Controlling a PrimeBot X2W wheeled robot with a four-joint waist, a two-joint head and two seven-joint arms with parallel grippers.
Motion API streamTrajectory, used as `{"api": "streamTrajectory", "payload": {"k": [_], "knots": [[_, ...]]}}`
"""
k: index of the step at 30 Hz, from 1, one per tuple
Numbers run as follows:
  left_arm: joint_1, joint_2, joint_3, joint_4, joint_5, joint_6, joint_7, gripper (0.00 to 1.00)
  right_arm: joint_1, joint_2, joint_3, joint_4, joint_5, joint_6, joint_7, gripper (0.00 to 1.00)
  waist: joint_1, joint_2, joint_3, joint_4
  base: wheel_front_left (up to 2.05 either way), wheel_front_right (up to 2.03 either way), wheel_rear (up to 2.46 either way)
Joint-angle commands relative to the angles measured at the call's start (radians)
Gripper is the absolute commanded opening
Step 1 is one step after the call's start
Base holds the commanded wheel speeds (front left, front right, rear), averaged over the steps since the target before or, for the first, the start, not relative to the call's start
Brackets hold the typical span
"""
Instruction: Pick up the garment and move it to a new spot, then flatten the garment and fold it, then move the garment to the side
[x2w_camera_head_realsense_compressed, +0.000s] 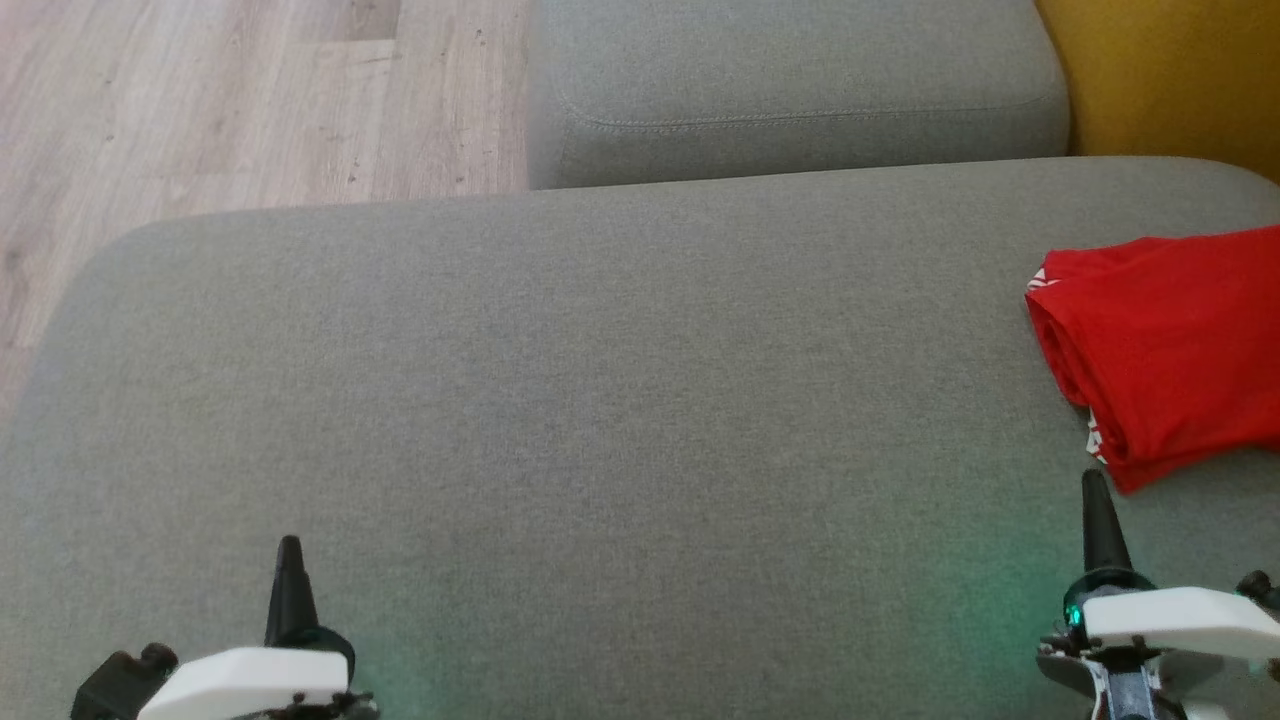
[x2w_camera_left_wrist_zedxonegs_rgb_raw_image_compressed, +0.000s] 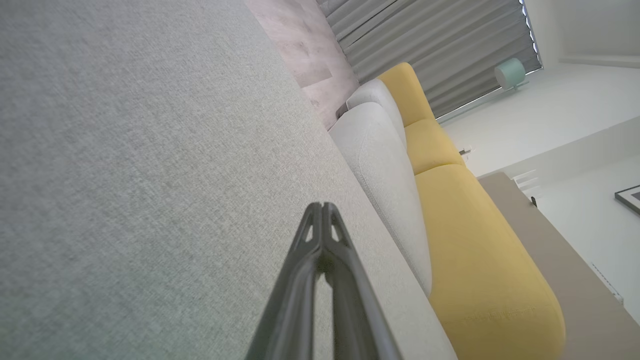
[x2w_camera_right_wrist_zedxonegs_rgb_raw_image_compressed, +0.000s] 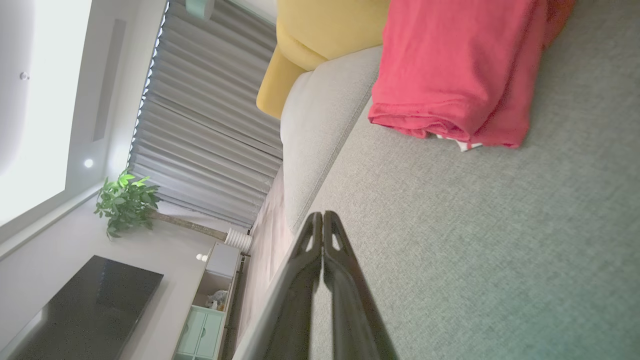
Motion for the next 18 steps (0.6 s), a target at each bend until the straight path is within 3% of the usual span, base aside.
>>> {"api": "streamTrajectory", "payload": {"k": [1,18], "knots": [[-0.061,0.014,0.035,-0.024,-0.033,-0.010,0.008,0.00,-0.059,-0.020,0.009,-0.030,0.036,-0.001,0.008,0.00,0.0000,0.0000,0.001,-0.001,0.00,0.00,0.00],[-0.105,0.012,0.082,-0.003,-0.240,-0.044,0.058,0.00,-0.096,-0.020,-0.014,-0.027,0.245,-0.001,0.057,0.00,0.0000,0.0000,0.007,-0.008,0.00,0.00,0.00]]}}
